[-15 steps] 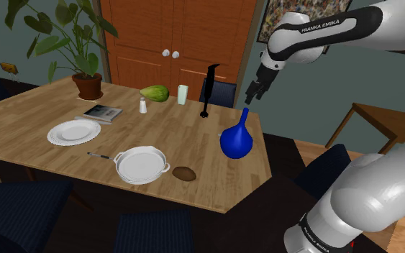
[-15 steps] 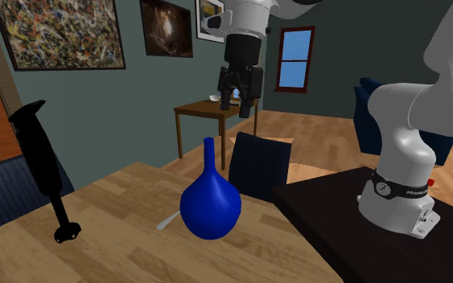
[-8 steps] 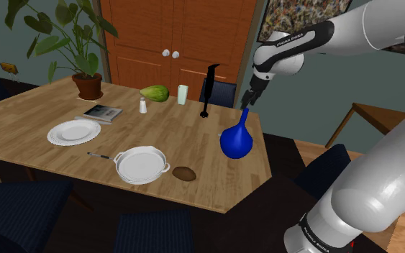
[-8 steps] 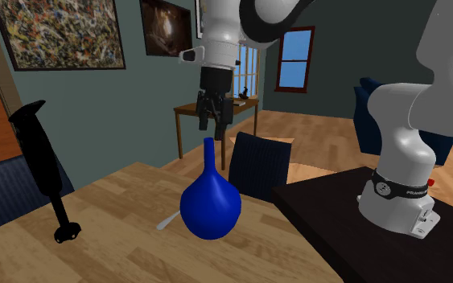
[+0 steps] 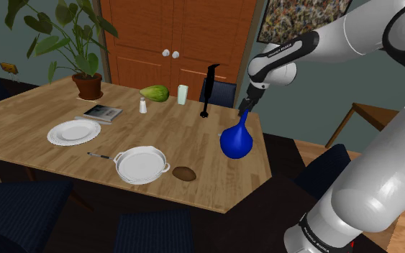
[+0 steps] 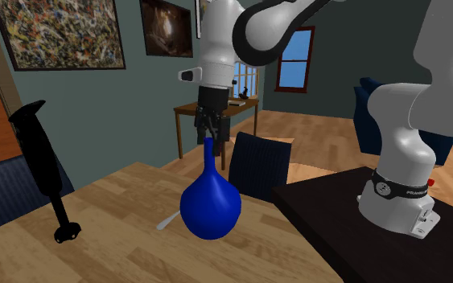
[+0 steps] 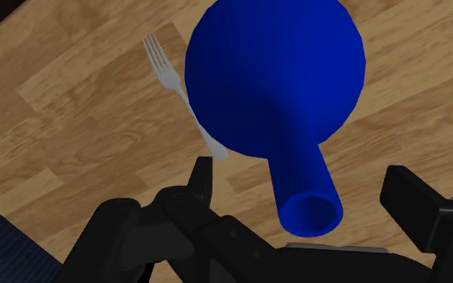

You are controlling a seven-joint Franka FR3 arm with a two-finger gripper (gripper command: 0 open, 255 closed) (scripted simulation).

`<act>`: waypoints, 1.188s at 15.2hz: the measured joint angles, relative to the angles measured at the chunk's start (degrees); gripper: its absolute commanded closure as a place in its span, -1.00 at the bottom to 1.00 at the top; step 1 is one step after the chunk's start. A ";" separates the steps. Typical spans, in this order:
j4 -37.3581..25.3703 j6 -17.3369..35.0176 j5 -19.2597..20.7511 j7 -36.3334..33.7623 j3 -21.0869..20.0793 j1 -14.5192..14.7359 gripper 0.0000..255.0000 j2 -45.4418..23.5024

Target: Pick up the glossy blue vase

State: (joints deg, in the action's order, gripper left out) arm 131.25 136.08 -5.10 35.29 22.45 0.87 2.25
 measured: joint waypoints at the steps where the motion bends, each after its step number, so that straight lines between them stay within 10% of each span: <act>1: 0.15 0.28 -0.10 0.06 -0.01 0.02 1.00 -0.14; 18: -2.03 -4.08 1.51 -1.39 -0.21 -0.03 1.00 2.24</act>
State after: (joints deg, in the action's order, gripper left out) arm 129.23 132.00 -3.59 33.89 22.24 0.84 4.49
